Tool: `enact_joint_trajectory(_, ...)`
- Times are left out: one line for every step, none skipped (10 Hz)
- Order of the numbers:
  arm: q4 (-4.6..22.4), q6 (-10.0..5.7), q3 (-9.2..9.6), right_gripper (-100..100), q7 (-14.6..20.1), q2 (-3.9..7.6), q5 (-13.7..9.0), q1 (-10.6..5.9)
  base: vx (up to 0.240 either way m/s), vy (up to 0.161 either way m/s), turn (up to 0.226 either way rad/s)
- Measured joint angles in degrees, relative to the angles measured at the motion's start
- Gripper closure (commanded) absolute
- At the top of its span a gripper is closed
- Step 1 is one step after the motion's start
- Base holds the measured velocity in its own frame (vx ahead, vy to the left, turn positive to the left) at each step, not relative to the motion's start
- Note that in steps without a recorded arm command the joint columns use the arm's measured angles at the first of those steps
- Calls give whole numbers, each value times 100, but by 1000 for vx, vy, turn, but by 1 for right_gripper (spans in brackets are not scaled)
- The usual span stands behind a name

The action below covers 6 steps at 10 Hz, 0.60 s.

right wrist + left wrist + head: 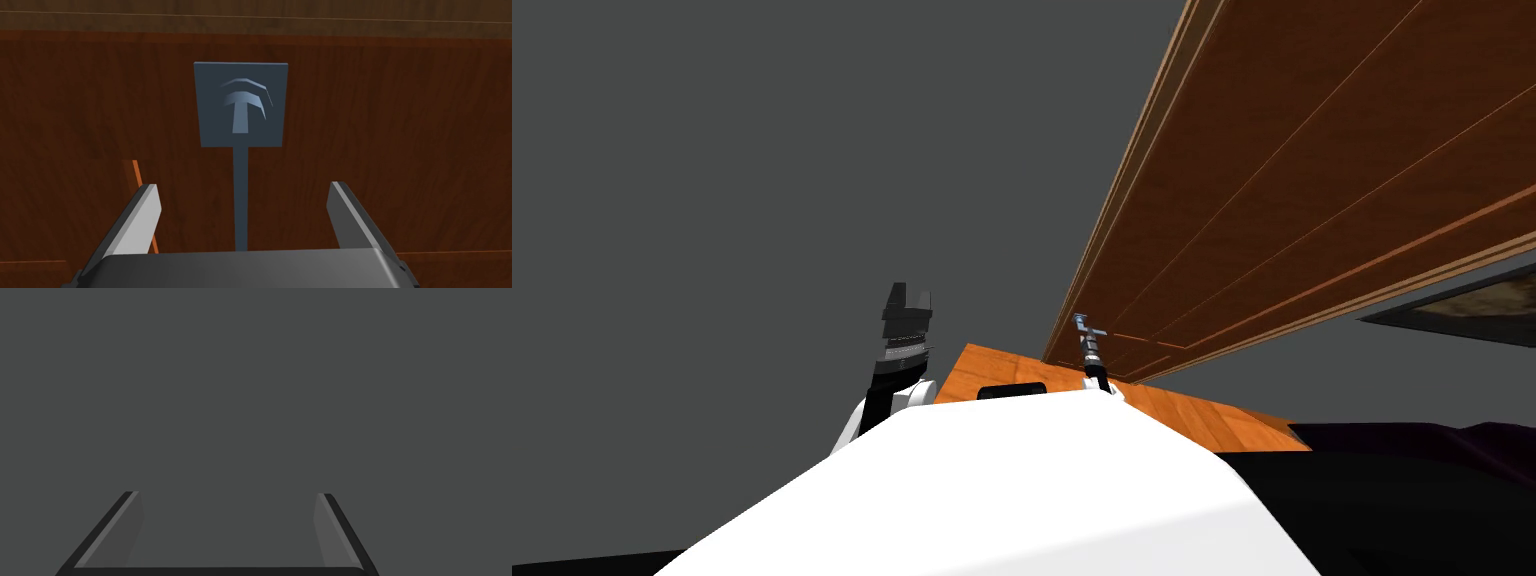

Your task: Pull the door open

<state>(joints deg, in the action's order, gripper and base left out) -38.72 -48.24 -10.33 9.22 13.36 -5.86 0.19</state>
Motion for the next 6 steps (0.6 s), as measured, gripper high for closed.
enact_joint_trajectory(-157,72,-3,-100,0,-6,-2,82,114,-19,117)
enact_joint_trajectory(-19,30,-41,-100,45,75,-31,55,168,-33,114)
enact_joint_trajectory(-167,61,-66,-100,79,100,-50,171,70,-16,16)
enact_joint_trajectory(-196,80,-68,100,84,101,-51,185,-14,2,-12)
enact_joint_trajectory(-178,70,-66,100,81,101,-50,174,-27,6,-5)
enact_joint_trajectory(-172,62,-68,100,82,101,-52,168,-18,4,4)
